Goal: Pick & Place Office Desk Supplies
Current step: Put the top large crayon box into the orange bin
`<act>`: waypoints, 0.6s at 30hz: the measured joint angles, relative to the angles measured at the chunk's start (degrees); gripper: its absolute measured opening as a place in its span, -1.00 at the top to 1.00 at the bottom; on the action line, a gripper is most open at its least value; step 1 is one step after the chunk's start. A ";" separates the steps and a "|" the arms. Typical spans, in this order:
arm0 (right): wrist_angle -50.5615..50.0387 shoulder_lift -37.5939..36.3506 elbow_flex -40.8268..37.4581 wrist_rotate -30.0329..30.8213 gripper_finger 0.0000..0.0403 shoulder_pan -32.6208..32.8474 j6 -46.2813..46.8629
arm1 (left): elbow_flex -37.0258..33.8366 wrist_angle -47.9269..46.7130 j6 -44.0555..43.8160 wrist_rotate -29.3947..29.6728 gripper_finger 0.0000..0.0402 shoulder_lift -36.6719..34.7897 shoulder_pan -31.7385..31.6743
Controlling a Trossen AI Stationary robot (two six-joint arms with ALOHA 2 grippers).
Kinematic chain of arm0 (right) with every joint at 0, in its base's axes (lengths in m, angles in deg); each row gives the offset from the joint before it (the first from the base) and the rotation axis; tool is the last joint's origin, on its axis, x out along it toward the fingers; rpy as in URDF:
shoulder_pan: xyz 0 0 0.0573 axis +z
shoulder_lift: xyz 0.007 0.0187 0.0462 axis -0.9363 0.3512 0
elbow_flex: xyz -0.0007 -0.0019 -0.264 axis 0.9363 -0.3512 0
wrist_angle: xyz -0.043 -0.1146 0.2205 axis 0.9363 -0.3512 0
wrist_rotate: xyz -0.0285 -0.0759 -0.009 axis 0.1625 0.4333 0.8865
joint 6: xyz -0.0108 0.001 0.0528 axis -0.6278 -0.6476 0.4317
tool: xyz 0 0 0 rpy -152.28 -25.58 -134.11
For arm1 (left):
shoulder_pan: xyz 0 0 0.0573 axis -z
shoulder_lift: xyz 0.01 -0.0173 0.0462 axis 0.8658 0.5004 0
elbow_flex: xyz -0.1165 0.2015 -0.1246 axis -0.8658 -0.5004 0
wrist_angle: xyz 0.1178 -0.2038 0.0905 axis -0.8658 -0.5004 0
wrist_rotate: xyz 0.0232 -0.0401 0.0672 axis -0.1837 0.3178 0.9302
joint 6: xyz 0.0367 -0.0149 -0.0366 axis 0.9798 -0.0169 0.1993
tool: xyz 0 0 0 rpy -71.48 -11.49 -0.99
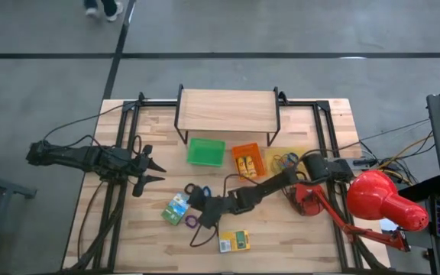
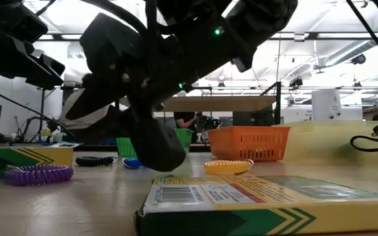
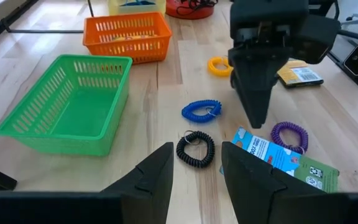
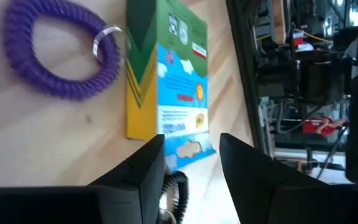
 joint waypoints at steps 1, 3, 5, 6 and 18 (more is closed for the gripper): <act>-0.02 0.00 -0.02 0.08 0.25 -0.03 -0.36 | -0.01 -0.03 0.00 -0.01 0.29 0.00 0.01; -0.06 0.00 -0.04 0.24 0.25 -0.13 -0.07 | -0.01 0.02 0.00 -0.02 0.29 0.00 0.00; -0.58 0.00 -0.04 0.18 0.25 -0.29 1.39 | -0.01 -0.02 0.00 0.01 0.29 0.00 0.02; -1.19 0.00 -0.04 0.06 0.25 -0.33 2.14 | 0.00 -0.02 0.00 -0.02 0.29 0.00 0.00; -3.16 0.00 0.00 -1.58 0.26 -1.32 5.16 | -0.01 -0.02 0.00 -0.02 0.29 0.00 0.00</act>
